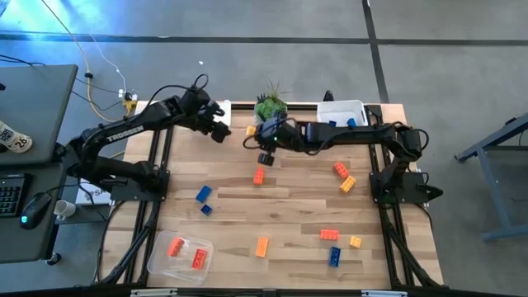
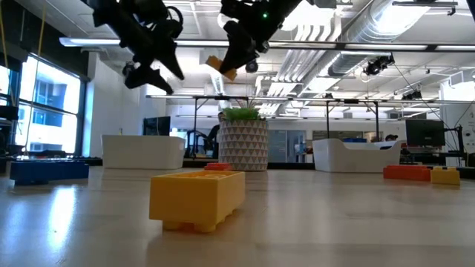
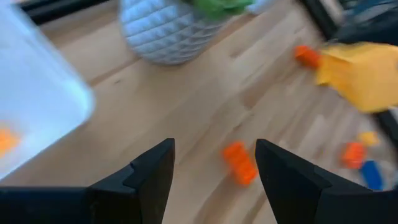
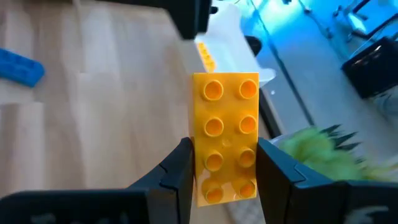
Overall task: Sort & place blocks by color
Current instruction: Put the yellow game piece into the left white bin
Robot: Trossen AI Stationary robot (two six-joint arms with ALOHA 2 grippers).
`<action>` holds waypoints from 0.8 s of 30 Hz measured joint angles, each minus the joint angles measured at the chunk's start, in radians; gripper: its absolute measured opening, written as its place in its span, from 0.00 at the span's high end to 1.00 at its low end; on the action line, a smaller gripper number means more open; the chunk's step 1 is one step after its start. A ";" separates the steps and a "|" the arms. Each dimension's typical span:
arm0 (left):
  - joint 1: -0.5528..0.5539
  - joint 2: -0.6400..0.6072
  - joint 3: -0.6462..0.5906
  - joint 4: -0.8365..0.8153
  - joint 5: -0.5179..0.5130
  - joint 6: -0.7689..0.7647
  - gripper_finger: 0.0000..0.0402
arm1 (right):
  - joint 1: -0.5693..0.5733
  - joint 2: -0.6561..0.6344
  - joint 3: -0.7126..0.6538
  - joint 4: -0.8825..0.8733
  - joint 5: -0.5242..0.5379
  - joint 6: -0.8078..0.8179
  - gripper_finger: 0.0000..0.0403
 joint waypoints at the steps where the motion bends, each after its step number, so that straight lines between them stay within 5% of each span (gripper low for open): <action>1: 0.000 0.010 0.000 0.026 0.022 -0.012 0.47 | -0.010 0.000 0.003 0.001 -0.003 -0.022 0.73; 13: -0.002 0.098 0.000 0.282 0.072 -0.206 0.47 | -0.110 0.001 0.004 -0.002 -0.049 -0.206 0.73; 24: -0.005 0.151 0.000 0.518 0.109 -0.321 0.47 | -0.156 0.005 0.004 0.016 -0.071 -0.219 0.73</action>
